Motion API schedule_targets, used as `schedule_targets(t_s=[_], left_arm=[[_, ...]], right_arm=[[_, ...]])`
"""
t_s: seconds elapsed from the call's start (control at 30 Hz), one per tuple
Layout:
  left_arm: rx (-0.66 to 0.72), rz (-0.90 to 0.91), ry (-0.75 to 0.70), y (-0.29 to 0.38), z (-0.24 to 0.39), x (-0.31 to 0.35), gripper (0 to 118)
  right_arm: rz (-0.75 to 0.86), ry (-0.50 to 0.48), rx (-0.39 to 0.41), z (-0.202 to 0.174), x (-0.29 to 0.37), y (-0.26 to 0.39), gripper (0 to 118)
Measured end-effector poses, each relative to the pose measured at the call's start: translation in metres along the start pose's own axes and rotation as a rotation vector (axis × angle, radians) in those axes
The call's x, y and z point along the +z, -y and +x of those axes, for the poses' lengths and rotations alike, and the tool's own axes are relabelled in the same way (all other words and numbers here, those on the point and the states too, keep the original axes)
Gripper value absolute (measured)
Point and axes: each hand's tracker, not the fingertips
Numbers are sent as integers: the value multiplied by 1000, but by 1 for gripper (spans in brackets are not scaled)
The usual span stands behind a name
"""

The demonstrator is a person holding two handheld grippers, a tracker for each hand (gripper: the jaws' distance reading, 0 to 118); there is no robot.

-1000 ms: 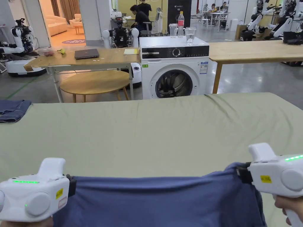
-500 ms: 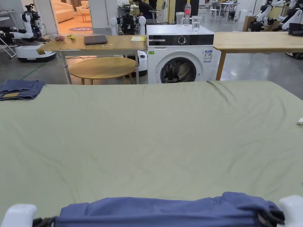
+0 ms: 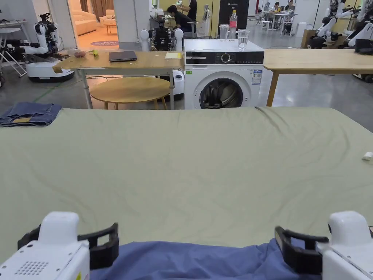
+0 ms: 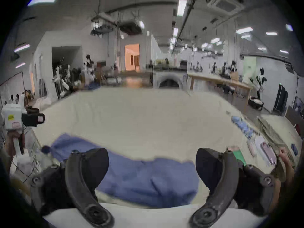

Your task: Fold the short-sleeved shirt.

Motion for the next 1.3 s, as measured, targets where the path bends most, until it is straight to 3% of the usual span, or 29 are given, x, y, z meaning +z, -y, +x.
schedule_targets(t_s=[0.03, 0.07, 0.1, 0.13, 0.17, 0.27, 0.37, 0.47, 0.5, 0.53, 0.6, 0.63, 0.83, 0.9, 0.97, 1.03, 1.07, 1.1, 1.13, 1.17, 1.2, 1.23, 1.3], left_arm=[[9, 36, 7, -9, 6, 0, 74], [3, 33, 9, -17, 13, -2, 49], [3, 21, 9, -23, 16, -5, 16], [6, 29, 16, -27, 18, -5, 7], [9, 33, 26, -27, 19, -6, 4], [6, 11, 68, -28, 16, -4, 2], [-10, 1, 50, -21, 8, -2, 0], [69, -36, 28, -8, -20, -2, 0], [111, -64, 25, -1, -34, -4, 7], [163, -96, 24, 5, -48, -5, 29], [314, -182, 45, 23, -85, -10, 108], [381, -191, 45, 38, -102, -11, 117], [748, -456, 157, 119, -180, -45, 117], [978, -490, 435, 154, -199, -64, 118], [1150, -372, 628, 176, -197, -73, 118], [1288, -374, 658, 183, -200, -86, 115], [1338, -365, 686, 174, -180, -83, 103], [1321, -381, 694, 172, -173, -88, 59], [1267, -422, 654, 168, -164, -93, 32], [1189, -502, 570, 164, -154, -99, 20], [1125, -565, 511, 148, -132, -95, 20], [1097, -554, 479, 149, -128, -92, 8], [1201, -436, 486, 144, -138, -77, 7]], right_arm=[[35, 9, -5, -6, -1, -5, 94], [64, 7, -14, -12, -3, -8, 65], [99, 0, -18, -17, -3, -8, 6], [122, 39, -2, -23, -6, -8, 0], [131, 87, 10, -28, -9, -6, 0], [115, 5, -23, -35, -10, 1, 0], [131, 28, 8, -37, -7, 4, 0], [119, 20, 5, -40, -9, 9, 0], [115, 19, 8, -38, -8, 7, 0], [112, 21, 13, -40, -8, 9, 0], [106, 27, 21, -45, -7, 14, 0], [102, 27, 21, -44, -6, 13, 0], [49, 7, 4, -54, -8, 28, 0], [36, 2, 11, -55, -9, 29, 0], [30, -1, 14, -55, -9, 30, 0], [32, -2, 14, -55, -8, 28, 0], [33, -2, 14, -55, -7, 27, 0], [32, -5, 12, -55, -7, 27, 0], [31, -5, 11, -55, -7, 27, 0], [30, -5, 11, -54, -7, 27, 0], [28, -6, 11, -53, -8, 28, 0], [24, -8, 11, -53, -8, 28, 0], [21, -7, 15, -53, -7, 28, 0]])
